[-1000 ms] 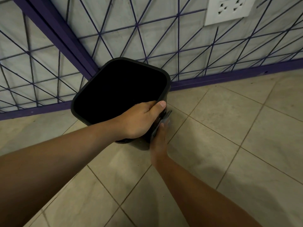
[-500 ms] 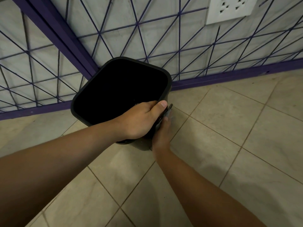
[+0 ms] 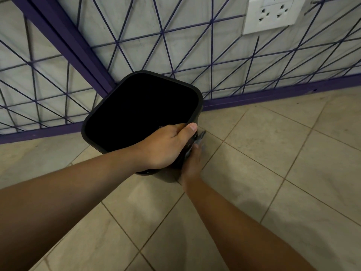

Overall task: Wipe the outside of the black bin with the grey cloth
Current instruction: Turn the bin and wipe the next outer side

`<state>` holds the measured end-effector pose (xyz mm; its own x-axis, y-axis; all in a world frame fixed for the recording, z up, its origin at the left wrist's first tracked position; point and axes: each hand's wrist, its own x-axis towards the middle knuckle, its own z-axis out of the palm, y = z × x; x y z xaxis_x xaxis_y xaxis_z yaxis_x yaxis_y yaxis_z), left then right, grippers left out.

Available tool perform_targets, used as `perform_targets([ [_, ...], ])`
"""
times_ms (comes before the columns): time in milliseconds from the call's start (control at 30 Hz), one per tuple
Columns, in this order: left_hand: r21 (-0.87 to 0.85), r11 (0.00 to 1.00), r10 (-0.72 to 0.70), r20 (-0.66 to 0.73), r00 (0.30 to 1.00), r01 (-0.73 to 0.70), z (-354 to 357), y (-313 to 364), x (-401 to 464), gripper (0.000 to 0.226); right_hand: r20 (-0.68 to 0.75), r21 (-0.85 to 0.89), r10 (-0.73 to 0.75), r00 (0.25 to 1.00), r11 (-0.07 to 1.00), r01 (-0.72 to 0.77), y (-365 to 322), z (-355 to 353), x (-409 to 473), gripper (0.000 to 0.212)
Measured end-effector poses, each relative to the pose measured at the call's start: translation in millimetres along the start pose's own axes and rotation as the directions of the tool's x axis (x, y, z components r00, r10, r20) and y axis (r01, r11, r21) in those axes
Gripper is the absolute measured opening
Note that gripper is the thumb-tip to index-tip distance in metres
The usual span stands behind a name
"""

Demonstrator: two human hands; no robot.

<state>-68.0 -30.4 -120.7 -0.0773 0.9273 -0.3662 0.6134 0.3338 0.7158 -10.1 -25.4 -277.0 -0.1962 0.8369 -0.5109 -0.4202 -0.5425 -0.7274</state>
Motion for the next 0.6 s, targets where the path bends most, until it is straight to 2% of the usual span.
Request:
perform_targets([
  [67,-0.006,1.000,-0.006,0.005,1.000,0.006,0,0,1,0.050,0.009,-0.027,-0.026,1.000,0.999,0.027,1,1,10,0.082],
  [200,-0.004,1.000,0.007,0.002,1.000,-0.007,0,-1,1,0.051,0.073,-0.029,-0.161,0.984,0.986,0.164,-6,2,-34,0.081],
  [267,0.013,1.000,0.007,0.004,1.000,-0.007,0,-1,1,0.056,0.076,-0.031,-0.156,0.985,0.987,0.159,12,-5,-21,0.092],
  [333,0.012,1.000,0.008,0.016,1.000,-0.008,0,-1,1,0.058,0.032,0.003,-0.068,0.997,0.998,0.068,25,-9,10,0.112],
  [367,0.004,1.000,0.009,0.011,1.000,-0.009,1,1,1,0.054,0.015,-0.030,-0.052,0.999,0.998,0.052,24,-8,19,0.110],
  [433,-0.023,1.000,0.009,-0.017,1.000,-0.010,1,2,0,0.047,0.005,-0.066,-0.038,0.999,0.997,0.039,-2,3,-1,0.090],
  [533,-0.014,1.000,0.022,-0.021,1.000,-0.022,1,2,0,0.048,0.050,-0.035,-0.114,0.992,0.993,0.116,-9,6,-35,0.059],
  [600,-0.012,1.000,0.021,-0.006,1.000,-0.021,1,0,0,0.052,0.055,-0.020,-0.105,0.993,0.994,0.107,9,-3,-16,0.062],
])
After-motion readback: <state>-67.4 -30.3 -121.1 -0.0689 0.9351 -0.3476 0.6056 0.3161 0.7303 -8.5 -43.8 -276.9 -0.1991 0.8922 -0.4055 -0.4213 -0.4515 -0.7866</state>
